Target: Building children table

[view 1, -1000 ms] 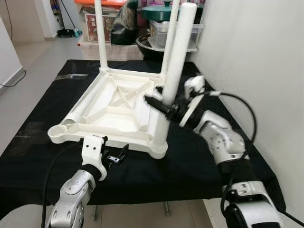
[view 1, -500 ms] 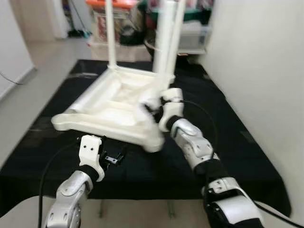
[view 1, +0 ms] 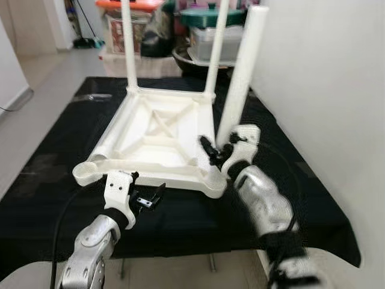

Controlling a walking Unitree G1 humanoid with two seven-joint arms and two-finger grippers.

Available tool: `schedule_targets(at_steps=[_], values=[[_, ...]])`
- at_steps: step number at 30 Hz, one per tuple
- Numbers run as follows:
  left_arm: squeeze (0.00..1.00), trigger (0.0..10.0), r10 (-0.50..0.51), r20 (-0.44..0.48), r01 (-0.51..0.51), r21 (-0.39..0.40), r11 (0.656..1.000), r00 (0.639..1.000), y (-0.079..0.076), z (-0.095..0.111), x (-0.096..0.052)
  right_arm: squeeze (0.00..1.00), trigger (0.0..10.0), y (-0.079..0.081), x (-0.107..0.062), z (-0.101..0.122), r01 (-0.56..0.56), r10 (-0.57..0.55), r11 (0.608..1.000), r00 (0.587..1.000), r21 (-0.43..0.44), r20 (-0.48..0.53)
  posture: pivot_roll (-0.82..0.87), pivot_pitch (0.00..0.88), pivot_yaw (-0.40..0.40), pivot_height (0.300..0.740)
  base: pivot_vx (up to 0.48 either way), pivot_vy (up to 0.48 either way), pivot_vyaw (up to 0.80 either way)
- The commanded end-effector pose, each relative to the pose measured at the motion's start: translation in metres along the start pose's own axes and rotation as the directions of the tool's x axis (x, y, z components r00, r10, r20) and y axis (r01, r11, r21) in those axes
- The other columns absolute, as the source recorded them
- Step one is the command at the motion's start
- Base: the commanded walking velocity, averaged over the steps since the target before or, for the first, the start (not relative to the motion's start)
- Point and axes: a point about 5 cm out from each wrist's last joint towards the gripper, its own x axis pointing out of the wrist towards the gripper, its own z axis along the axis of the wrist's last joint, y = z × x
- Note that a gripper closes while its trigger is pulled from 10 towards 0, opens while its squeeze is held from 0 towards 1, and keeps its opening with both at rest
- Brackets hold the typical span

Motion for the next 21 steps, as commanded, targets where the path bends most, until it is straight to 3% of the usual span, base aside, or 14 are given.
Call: schedule_targets(at_steps=[1, 2, 4, 7, 9, 11, 14, 15, 16, 17, 18, 19, 20, 21], values=[[0.0, 10.0, 0.011, -0.019, -0.011, -0.005, 1.0, 1.0, 0.006, -0.004, -0.002, 0.0, 10.0, 0.015, 0.004, 0.016, -0.245, 0.245, 0.968, 0.969, -0.048, 0.012, 0.09, 0.0, -0.062, 0.74, 0.0, 0.0, 0.0], [0.0, 10.0, 0.011, -0.019, -0.011, -0.005, 1.0, 1.0, 0.006, -0.004, -0.002, 0.0, 10.0, 0.015, 0.004, 0.016, -0.245, 0.245, 0.968, 0.969, -0.048, 0.012, 0.09, 0.0, -0.062, 0.74, 0.0, 0.0, 0.0], [0.0, 10.0, 0.02, -0.019, -0.021, -0.004, 1.0, 1.0, 0.007, -0.003, -0.002, 0.0, 10.0, 0.018, -0.002, 0.025, -0.365, 0.367, 0.926, 0.93, -0.097, 0.002, 0.09, 0.0, -0.07, 0.74, 0.0, 0.0, 0.0], [0.0, 10.0, 0.02, -0.016, -0.02, -0.007, 1.0, 1.0, 0.006, -0.003, -0.003, 0.0, 10.0, 0.021, -0.004, 0.026, -0.426, 0.428, 0.897, 0.904, -0.116, -0.01, 0.1, 0.0, -0.073, 0.74, 0.0, 0.0, 0.0], [0.0, 10.0, 0.016, -0.016, -0.016, -0.015, 1.0, 1.0, 0.002, -0.004, -0.004, 0.0, 10.0, 0.029, -0.004, 0.019, -0.556, 0.553, 0.819, 0.831, -0.143, -0.061, 0.1, 0.0, -0.078, 0.74, 0.0, 0.0, 0.0], [0.0, 10.0, 0.016, -0.016, -0.016, -0.015, 1.0, 1.0, 0.002, -0.004, -0.004, 0.0, 10.0, 0.029, -0.004, 0.019, -0.556, 0.553, 0.819, 0.831, -0.143, -0.061, 0.1, 0.0, -0.078, 0.74, 0.0, 0.0, 0.0], [0.0, 10.0, 0.026, -0.013, -0.026, -0.015, 1.0, 1.0, 0.001, -0.004, -0.004, 0.0, 10.0, 0.049, 0.008, -0.007, -0.596, 0.588, 0.798, 0.802, -0.084, -0.103, 0.13, 0.0, -0.092, 0.74, 0.0, 0.0, 0.0], [0.0, 10.0, 0.028, -0.013, -0.028, -0.015, 1.0, 1.0, 0.001, -0.004, -0.005, 0.0, 5.9, 0.054, 0.013, -0.017, -0.559, 0.549, 0.827, 0.826, -0.065, -0.127, 0.12, 0.0, -0.086, 0.74, 0.0, 0.0, 0.0], [0.0, 10.0, 0.028, -0.013, -0.028, -0.015, 1.0, 1.0, 0.001, -0.004, -0.005, 0.0, 5.9, 0.054, 0.013, -0.017, -0.559, 0.549, 0.827, 0.826, -0.065, -0.127, 0.12, 0.0, -0.086, 0.74, 0.0, 0.0, 0.0], [0.0, 10.0, 0.027, -0.015, -0.027, -0.013, 1.0, 1.0, 0.002, -0.004, -0.006, 0.0, 2.2, 0.053, 0.016, -0.024, -0.502, 0.491, 0.863, 0.859, -0.054, -0.144, 0.12, 0.0, -0.084, 0.74, 0.0, 0.0, 0.0], [0.0, 10.0, 0.027, -0.015, -0.027, -0.013, 1.0, 1.0, 0.002, -0.004, -0.006, 0.0, 2.2, 0.053, 0.016, -0.024, -0.502, 0.491, 0.863, 0.859, -0.054, -0.144, 0.12, 0.0, -0.084, 0.74, 0.0, 0.0, 0.0], [0.0, 10.0, 0.026, -0.019, -0.027, -0.011, 1.0, 0.999, 0.003, -0.005, -0.007, 0.0, 0.0, 0.049, 0.018, -0.031, -0.425, 0.414, 0.905, 0.894, -0.031, -0.169, 0.12, 0.0, -0.08, 0.74, 0.0, 0.0, 0.0], [0.0, 10.0, 0.025, -0.022, -0.025, -0.011, 1.0, 0.999, 0.003, -0.006, -0.006, 0.0, 0.0, 0.035, 0.02, -0.042, -0.249, 0.238, 0.968, 0.945, -0.018, -0.225, 0.1, 0.0, -0.071, 0.74, 0.0, 0.0, 0.0], [0.0, 10.0, 0.025, -0.022, -0.025, -0.011, 1.0, 0.999, 0.003, -0.006, -0.006, 0.0, 0.0, 0.035, 0.02, -0.042, -0.249, 0.238, 0.968, 0.945, -0.018, -0.225, 0.1, 0.0, -0.071, 0.74, 0.0, 0.0, 0.0]])
